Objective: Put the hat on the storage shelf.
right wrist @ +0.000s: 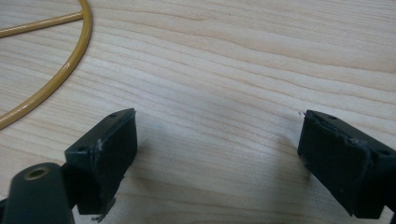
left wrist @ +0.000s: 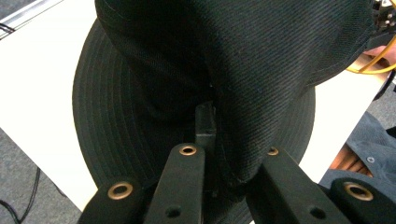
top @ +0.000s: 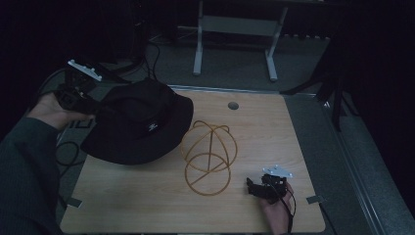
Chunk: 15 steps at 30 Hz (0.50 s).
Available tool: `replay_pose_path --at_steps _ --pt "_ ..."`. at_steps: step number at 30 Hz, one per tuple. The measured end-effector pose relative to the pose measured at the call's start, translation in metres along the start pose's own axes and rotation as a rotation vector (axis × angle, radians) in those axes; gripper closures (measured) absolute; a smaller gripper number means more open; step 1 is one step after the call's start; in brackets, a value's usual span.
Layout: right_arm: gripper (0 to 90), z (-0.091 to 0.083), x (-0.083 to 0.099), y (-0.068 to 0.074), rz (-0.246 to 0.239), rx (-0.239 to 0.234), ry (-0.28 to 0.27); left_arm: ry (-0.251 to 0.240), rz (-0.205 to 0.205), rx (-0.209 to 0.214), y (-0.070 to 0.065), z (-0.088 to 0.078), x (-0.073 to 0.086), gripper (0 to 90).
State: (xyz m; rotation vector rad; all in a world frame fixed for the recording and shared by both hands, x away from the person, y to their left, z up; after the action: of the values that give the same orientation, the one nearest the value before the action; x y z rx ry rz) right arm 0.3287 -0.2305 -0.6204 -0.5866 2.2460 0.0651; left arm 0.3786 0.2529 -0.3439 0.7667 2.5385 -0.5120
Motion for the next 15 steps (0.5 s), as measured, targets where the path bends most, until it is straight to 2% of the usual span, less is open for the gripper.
replay_pose_path --at_steps 15 --pt "11.8 0.0000 -0.0002 0.0002 0.002 -0.001 -0.001 -0.023 -0.012 0.009 0.0009 -0.0051 -0.0027 87.1"
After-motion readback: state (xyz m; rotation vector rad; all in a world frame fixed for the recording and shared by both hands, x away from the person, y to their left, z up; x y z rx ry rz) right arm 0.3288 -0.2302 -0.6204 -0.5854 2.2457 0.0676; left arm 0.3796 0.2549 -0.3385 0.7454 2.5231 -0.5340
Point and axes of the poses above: each handheld gripper's, and its own axes: z roughly forward along the jaws, x roughly out of its underside, y roughly to its left, the point moved 7 cm from there along z, roughly forward along the jaws, and after that the axes turned 11 degrees about -z, right-handed, at the moved point
